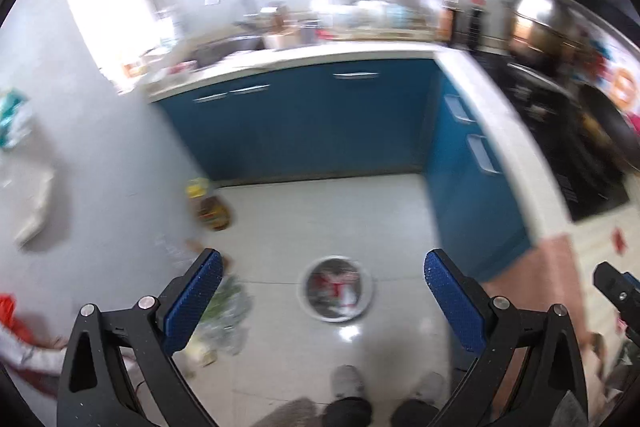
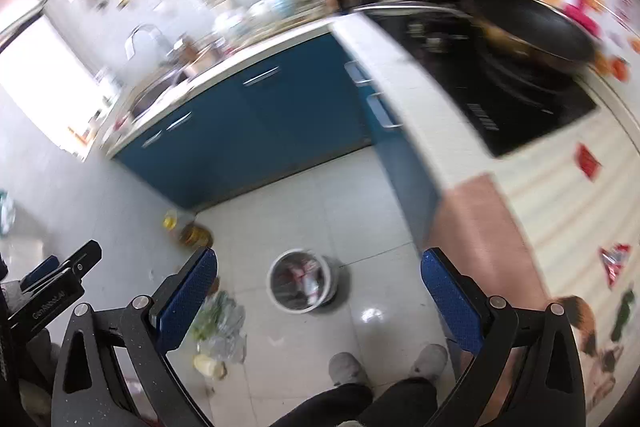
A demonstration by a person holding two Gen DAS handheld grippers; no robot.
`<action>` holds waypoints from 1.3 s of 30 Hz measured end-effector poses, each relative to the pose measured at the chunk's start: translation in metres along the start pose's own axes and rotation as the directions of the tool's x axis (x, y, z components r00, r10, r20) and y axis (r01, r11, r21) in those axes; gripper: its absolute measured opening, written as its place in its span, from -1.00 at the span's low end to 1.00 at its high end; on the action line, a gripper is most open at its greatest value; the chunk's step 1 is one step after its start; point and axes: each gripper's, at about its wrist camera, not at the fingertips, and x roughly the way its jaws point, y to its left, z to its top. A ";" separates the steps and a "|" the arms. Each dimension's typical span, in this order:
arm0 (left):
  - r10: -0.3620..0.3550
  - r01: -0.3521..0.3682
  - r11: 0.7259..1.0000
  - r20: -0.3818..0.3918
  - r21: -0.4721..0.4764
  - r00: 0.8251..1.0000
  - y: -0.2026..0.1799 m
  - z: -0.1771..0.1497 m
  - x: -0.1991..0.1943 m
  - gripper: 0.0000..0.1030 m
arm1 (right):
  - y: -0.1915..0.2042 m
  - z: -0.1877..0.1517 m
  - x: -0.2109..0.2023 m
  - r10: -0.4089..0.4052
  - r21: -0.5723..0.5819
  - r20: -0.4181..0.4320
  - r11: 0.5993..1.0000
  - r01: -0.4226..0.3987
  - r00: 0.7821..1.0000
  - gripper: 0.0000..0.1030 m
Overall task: Collect trash
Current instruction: 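Withdraw both tools from the bin and turn back toward the counter, then grasp the white tissue with the right gripper while the left gripper grasps the red wrapper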
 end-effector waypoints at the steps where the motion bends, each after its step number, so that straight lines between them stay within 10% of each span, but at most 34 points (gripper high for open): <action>1: -0.026 0.027 0.999 -0.006 0.021 1.000 -0.016 0.003 0.001 1.00 | -0.018 0.000 -0.007 -0.015 0.029 0.010 0.999 0.015 1.000 1.00; 11: -0.189 0.215 0.907 -0.106 0.363 0.976 -0.242 -0.003 0.003 1.00 | -0.231 -0.032 -0.057 -0.259 0.388 -0.013 0.889 0.244 0.966 1.00; 19: -0.199 0.357 0.737 -0.321 0.574 0.926 -0.410 -0.079 0.019 1.00 | -0.419 -0.113 -0.080 -0.428 0.661 -0.196 0.607 0.441 0.882 1.00; 23: -0.193 0.418 0.677 -0.402 0.606 0.895 -0.465 -0.107 0.028 1.00 | -0.488 -0.148 -0.062 -0.327 0.783 -0.229 0.498 0.373 0.917 0.99; 27: -0.204 0.498 0.648 -0.499 0.576 0.843 -0.510 -0.127 0.037 1.00 | -0.516 -0.160 -0.039 -0.272 0.812 -0.218 0.482 0.328 0.938 0.26; 28: -0.203 0.506 0.645 -0.510 0.573 0.836 -0.520 -0.131 0.037 1.00 | -0.514 -0.156 -0.040 -0.287 0.803 -0.200 0.500 0.324 0.937 -0.33; 30: -0.205 0.530 0.635 -0.539 0.562 0.817 -0.539 -0.137 0.038 1.00 | -0.513 -0.150 -0.040 -0.291 0.784 -0.194 0.528 0.327 0.937 -0.66; 36: -0.211 0.570 0.619 -0.584 0.541 0.784 -0.582 -0.148 0.046 0.91 | -0.517 -0.152 -0.072 -0.357 0.795 -0.170 0.501 0.342 0.919 -0.76; 39: -0.218 0.596 0.615 -0.615 0.517 0.758 -0.595 -0.150 0.055 -0.01 | -0.525 -0.157 -0.086 -0.386 0.798 -0.179 0.481 0.363 0.905 -0.76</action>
